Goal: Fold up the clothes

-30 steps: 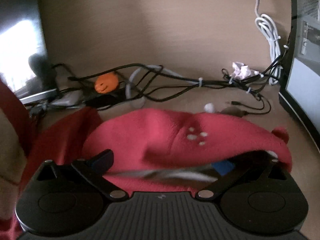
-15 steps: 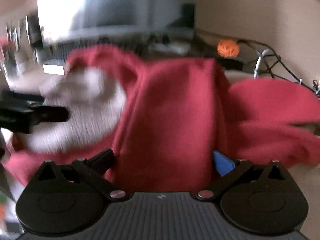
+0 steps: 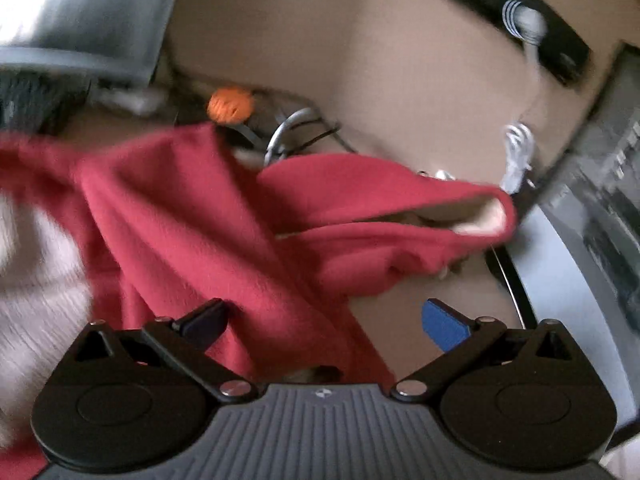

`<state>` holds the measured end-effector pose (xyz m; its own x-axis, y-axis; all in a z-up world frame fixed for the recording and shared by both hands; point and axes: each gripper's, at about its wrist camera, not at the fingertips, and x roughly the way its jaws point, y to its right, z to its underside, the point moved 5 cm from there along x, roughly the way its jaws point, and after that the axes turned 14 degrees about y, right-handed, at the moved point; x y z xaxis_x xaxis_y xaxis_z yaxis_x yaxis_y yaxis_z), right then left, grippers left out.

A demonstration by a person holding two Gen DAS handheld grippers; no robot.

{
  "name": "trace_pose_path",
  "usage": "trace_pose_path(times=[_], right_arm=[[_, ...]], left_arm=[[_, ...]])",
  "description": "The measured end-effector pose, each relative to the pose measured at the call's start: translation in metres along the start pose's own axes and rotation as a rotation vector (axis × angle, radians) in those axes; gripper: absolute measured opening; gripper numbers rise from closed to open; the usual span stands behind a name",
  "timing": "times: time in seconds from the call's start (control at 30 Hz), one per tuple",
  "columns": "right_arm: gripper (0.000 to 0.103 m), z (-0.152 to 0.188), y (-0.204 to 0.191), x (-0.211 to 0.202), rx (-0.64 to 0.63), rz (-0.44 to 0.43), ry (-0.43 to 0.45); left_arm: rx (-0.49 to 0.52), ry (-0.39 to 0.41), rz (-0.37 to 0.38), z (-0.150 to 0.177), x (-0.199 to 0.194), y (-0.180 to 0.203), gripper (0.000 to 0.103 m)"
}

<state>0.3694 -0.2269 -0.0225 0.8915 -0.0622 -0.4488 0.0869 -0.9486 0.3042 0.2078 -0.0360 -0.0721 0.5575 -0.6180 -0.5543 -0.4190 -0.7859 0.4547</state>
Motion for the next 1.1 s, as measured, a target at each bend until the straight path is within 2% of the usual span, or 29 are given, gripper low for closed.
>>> trace_pose_path(times=[0.07, 0.1, 0.13, 0.2, 0.23, 0.3, 0.37, 0.43, 0.5, 0.6, 0.73, 0.87, 1.1], right_arm=[[0.103, 0.005, 0.01, -0.018, 0.073, -0.006, -0.003], [0.103, 0.01, 0.011, -0.027, 0.109, -0.015, -0.012], [0.103, 0.016, 0.008, -0.036, 0.145, -0.03, -0.028], [0.103, 0.028, -0.001, -0.054, 0.226, -0.07, -0.063], [0.103, 0.033, -0.01, -0.063, 0.283, -0.121, -0.078], [0.103, 0.037, -0.035, -0.078, 0.385, -0.263, -0.096], [0.103, 0.038, -0.067, -0.084, 0.422, -0.422, -0.124], [0.103, 0.038, -0.096, -0.088, 0.437, -0.563, -0.153], [0.103, 0.043, -0.117, -0.084, 0.369, -0.617, -0.191], [0.103, 0.054, -0.121, -0.07, 0.277, -0.581, -0.255], [0.103, 0.057, -0.1, -0.063, 0.185, -0.532, -0.272], [0.103, 0.068, -0.065, -0.054, 0.096, -0.493, -0.292], [0.103, 0.086, -0.004, -0.042, 0.093, -0.418, -0.316]], left_arm=[[-0.06, -0.052, 0.177, -0.004, 0.004, 0.018, 0.103], [-0.059, -0.058, 0.235, -0.009, 0.0, 0.023, 0.103], [-0.034, -0.04, 0.232, -0.015, -0.005, 0.021, 0.103], [0.071, 0.022, 0.133, -0.03, -0.015, 0.005, 0.103], [0.122, 0.045, 0.055, -0.037, -0.015, -0.009, 0.103], [0.185, 0.063, -0.077, -0.046, -0.013, -0.037, 0.103], [0.217, 0.058, -0.187, -0.052, -0.008, -0.066, 0.103], [0.215, 0.035, -0.253, -0.058, 0.002, -0.092, 0.103], [0.207, 0.017, -0.276, -0.059, 0.004, -0.111, 0.103], [0.224, 0.014, -0.264, -0.057, 0.004, -0.116, 0.103], [0.217, 0.025, -0.277, -0.045, 0.001, -0.109, 0.103], [0.163, 0.001, -0.271, -0.03, -0.007, -0.09, 0.103], [0.176, -0.101, -0.09, 0.012, -0.016, -0.011, 0.103]])
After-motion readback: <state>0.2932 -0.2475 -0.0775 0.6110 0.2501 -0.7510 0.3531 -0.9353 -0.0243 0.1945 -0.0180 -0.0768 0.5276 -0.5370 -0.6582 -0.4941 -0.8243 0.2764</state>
